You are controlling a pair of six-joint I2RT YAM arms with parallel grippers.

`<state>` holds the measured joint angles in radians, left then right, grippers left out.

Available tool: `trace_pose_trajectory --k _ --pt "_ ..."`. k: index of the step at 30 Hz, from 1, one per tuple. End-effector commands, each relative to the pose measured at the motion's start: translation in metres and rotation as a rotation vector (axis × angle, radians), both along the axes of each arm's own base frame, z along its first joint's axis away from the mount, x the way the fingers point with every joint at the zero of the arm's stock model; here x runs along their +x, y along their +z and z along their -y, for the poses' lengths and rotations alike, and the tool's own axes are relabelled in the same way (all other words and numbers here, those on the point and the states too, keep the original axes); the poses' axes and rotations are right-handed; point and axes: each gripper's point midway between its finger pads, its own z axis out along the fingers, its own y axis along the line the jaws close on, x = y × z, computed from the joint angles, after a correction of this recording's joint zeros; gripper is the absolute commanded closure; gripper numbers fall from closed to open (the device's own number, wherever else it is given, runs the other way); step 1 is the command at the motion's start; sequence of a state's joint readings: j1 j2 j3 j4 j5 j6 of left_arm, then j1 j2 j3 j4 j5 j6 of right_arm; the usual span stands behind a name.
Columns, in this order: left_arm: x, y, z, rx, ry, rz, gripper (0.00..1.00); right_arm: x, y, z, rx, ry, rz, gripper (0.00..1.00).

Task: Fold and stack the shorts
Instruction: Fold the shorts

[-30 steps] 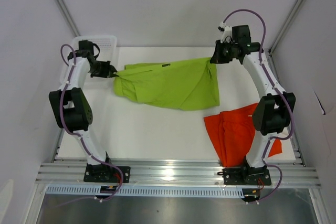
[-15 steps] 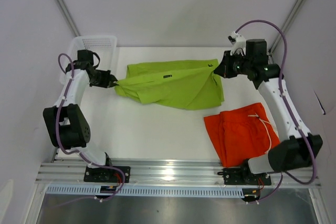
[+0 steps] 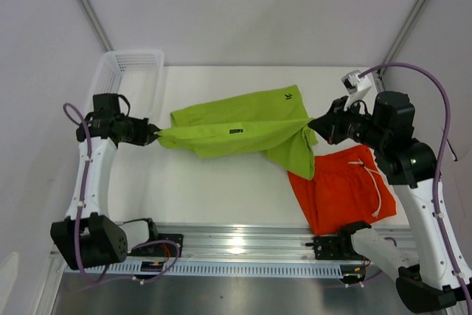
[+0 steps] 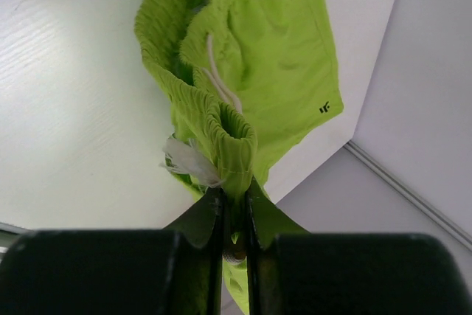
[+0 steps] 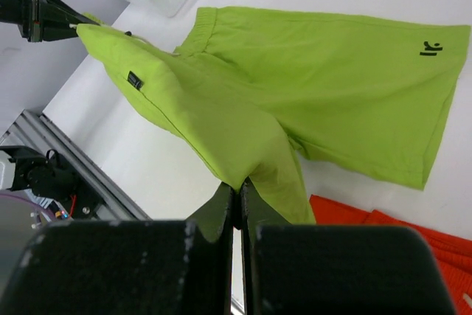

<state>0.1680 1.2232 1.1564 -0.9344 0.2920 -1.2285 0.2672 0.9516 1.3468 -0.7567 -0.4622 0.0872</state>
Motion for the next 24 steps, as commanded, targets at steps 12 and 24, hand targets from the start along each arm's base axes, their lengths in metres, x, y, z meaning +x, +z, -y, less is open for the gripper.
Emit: trace_pose_trajectory --k 12,24 --pt "-0.008 -0.011 -0.013 0.0 0.022 -0.007 1.0 0.032 -0.025 -0.002 -0.07 -0.037 -0.072 1.0" --pt "0.046 -0.015 -0.037 0.021 0.053 -0.066 1.0 0.131 -0.033 0.011 -0.078 -0.063 -0.127 1.0"
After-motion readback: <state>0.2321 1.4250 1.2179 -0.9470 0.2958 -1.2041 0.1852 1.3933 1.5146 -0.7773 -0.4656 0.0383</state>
